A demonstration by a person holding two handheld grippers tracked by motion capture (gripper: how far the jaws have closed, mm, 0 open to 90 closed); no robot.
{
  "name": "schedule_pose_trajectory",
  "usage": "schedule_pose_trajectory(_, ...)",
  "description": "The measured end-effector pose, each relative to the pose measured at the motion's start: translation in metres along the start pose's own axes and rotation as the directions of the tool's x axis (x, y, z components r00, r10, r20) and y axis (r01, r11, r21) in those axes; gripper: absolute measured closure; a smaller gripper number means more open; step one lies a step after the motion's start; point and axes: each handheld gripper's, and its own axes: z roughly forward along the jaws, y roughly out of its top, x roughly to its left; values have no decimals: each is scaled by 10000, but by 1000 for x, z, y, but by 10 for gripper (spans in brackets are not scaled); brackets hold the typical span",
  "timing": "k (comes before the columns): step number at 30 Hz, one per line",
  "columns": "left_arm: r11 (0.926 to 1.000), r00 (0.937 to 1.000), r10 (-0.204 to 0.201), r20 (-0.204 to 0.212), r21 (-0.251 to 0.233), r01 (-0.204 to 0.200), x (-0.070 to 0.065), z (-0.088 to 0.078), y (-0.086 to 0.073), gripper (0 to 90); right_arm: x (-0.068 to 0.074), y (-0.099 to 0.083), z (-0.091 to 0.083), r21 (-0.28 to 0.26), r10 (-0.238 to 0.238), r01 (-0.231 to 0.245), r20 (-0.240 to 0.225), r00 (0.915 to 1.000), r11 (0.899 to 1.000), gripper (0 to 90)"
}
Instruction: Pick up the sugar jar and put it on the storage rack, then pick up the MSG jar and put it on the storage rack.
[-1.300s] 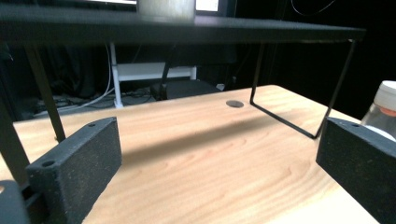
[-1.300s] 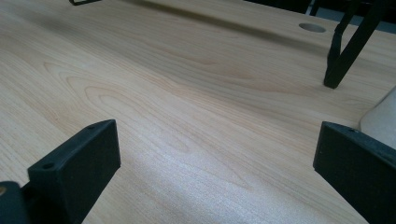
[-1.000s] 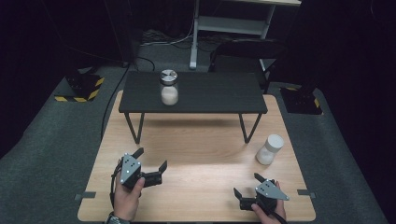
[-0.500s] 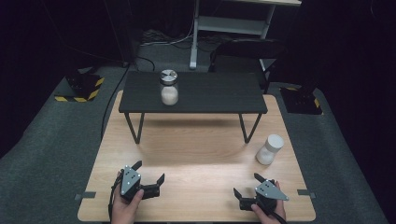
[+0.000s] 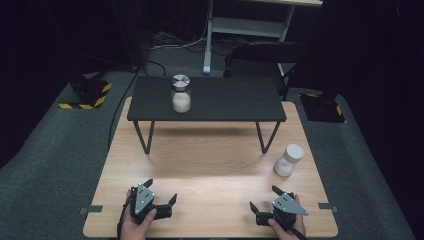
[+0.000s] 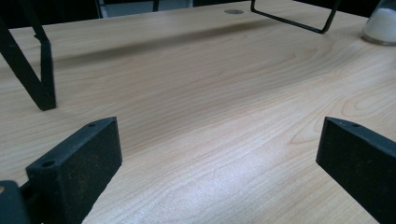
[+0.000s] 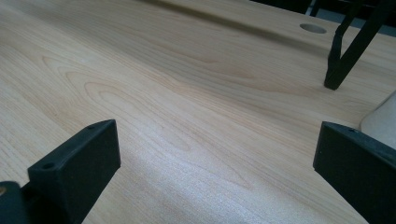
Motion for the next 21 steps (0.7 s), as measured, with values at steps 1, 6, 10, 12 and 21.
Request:
schedule_pose_trajectory(1,10000,10000,87,-3,-9,-87,-1,0,0,3,0,0,0,11,3,-3,18,10000,10000,1)
schedule_pose_trajectory(6,9996,9996,273,51,79,-273,-3,1,1,2,0,0,0,16,59,-59,49,10000,10000,1)
schedule_pose_trajectory(10,9977,9979,651,29,189,-651,-6,2,3,3,0,1,1,45,14,-14,22,10000,10000,1)
schedule_pose_trajectory(12,9969,9972,749,7,230,-749,-7,2,4,3,1,1,1,69,-32,32,22,10000,10000,1)
schedule_pose_trajectory(21,9982,9985,543,74,254,-545,-6,3,5,2,1,0,0,15,-72,72,12,10000,10000,1)
